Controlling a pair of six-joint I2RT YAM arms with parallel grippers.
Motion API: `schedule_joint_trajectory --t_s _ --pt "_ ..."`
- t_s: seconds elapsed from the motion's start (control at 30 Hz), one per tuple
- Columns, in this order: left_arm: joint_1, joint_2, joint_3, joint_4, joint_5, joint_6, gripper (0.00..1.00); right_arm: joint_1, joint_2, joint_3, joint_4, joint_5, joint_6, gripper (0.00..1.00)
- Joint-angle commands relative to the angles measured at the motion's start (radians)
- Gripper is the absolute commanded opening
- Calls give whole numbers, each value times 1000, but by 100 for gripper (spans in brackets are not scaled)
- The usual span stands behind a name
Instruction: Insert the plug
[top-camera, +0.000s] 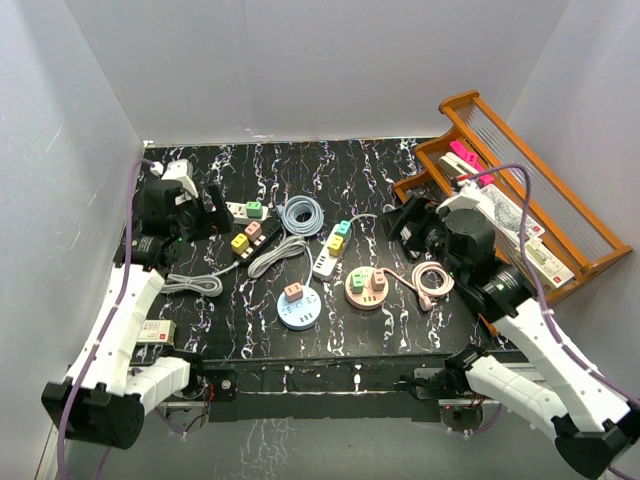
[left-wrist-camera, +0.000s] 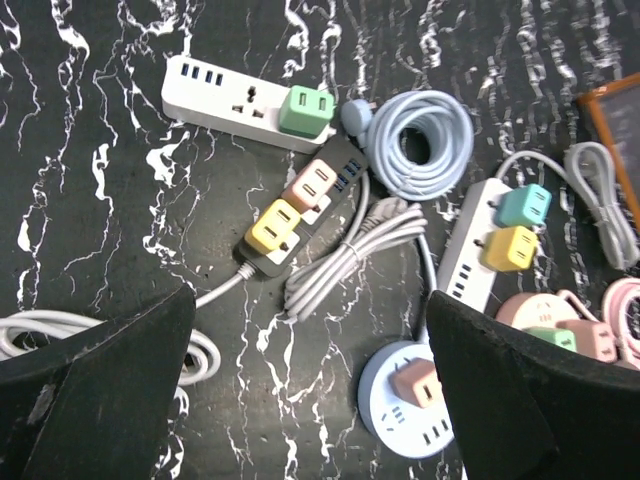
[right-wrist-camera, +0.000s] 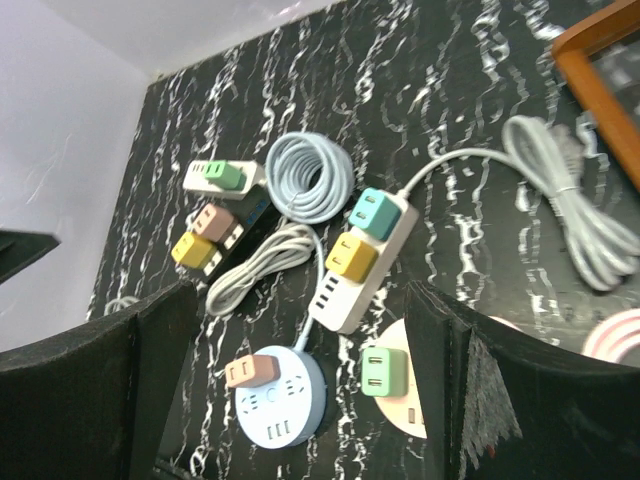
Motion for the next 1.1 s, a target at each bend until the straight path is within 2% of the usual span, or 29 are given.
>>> schedule_joint_trajectory --t_s 0.0,0.23,0.37,0.6,1.07 --pt "0 -141 109 -78 35 22 98 -2 -100 88 -130 161 -56 83" --pt "1 -270 304 -141 -83 60 98 -2 -196 242 -220 293 -150 84" --pt "0 -330 323 -136 -160 53 98 -2 -232 299 -222 369 -160 85" --pt "1 -418 310 -175 -172 28 98 -2 -287 291 -207 359 -189 98" --pt "0 -406 369 -261 -123 60 98 -2 -332 239 -173 354 -178 98"
